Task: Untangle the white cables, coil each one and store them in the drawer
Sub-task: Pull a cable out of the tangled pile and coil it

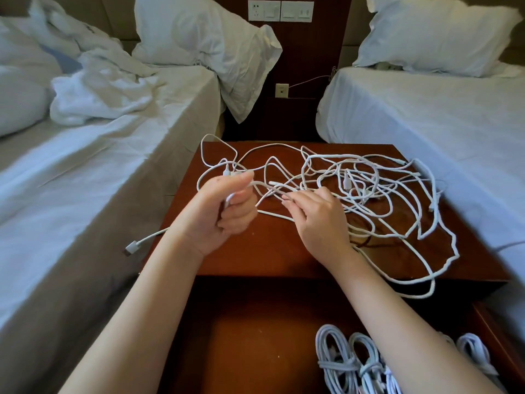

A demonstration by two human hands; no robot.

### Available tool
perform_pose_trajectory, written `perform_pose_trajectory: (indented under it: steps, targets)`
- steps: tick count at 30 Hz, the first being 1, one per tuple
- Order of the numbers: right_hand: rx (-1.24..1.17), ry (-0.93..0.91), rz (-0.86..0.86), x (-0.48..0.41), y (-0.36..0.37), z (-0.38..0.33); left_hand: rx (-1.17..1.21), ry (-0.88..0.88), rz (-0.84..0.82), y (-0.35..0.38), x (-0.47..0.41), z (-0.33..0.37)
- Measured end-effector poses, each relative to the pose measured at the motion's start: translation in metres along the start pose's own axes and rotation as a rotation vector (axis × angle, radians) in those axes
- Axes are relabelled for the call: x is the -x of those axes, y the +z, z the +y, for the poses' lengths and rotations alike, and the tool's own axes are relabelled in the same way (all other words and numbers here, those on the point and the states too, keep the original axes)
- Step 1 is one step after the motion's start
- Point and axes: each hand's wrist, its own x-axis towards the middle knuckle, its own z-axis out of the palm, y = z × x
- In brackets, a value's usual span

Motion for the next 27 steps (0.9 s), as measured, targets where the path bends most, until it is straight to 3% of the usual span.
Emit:
perform_pose_trajectory:
  steps: [7,9,13,16,21,24,27]
  targets:
    - [-0.020,0.003,0.137,0.001,-0.006,-0.009,-0.125,0.144,0.130,0.006,-0.002,-0.003]
    - [-0.078,0.045,0.187,0.002,-0.010,-0.011,-0.217,0.095,0.151,0.006,0.000,-0.002]
    - [-0.107,0.102,0.189,0.003,-0.012,-0.007,-0.314,-0.164,0.071,0.007,0.002,-0.006]
    - [-0.084,0.058,0.190,0.003,-0.013,-0.008,-0.264,-0.281,-0.067,0.011,0.002,-0.009]
    - [-0.033,0.001,0.092,0.003,-0.004,-0.002,0.004,-0.213,-0.286,0.010,0.004,-0.007]
    - [-0.019,-0.005,0.072,0.004,-0.003,-0.003,0.158,-0.147,-0.316,0.009,0.002,-0.008]
    - [-0.020,-0.059,0.069,0.004,-0.003,-0.005,0.156,-0.058,-0.258,0.011,-0.001,-0.010]
